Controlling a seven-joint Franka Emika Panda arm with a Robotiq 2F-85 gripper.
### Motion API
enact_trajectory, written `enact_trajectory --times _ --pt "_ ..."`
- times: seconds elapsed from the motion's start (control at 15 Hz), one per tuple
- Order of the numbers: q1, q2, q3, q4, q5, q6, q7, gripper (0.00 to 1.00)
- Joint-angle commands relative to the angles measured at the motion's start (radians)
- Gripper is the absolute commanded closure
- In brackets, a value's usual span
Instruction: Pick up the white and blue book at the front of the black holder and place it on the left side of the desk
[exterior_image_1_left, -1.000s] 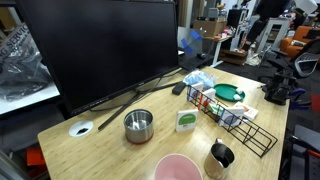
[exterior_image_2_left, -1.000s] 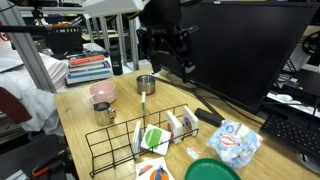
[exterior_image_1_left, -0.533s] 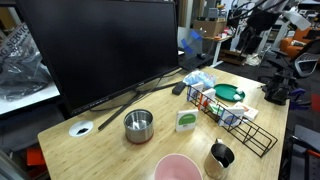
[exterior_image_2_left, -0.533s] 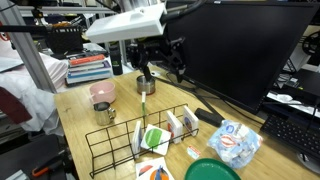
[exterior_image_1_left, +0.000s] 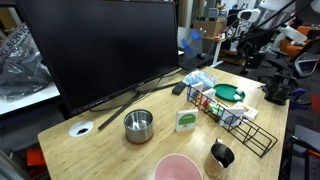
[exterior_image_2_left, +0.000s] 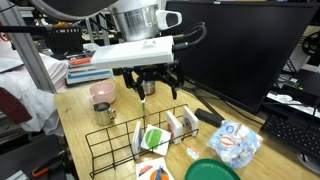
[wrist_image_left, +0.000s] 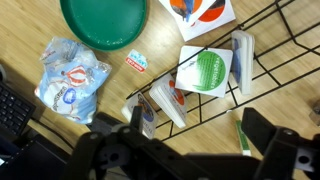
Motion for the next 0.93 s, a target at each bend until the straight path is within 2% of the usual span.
enact_trajectory --times 0.0,0.07,0.33,0.6,0.87 --pt "-0.007 0.000 0.008 0.001 0.003 -0.002 -0.002 0.00" --pt "0.008 0.013 0.003 0.008 0.029 -0.036 -0.028 0.00" --pt "-0.007 0.079 0.041 0.000 -0.028 -0.043 0.043 0.00" --pt "-0.005 0.146 0.062 -0.014 -0.052 -0.054 0.056 0.00" --pt "0.013 0.207 0.065 -0.032 0.045 -0.008 -0.027 0.00"
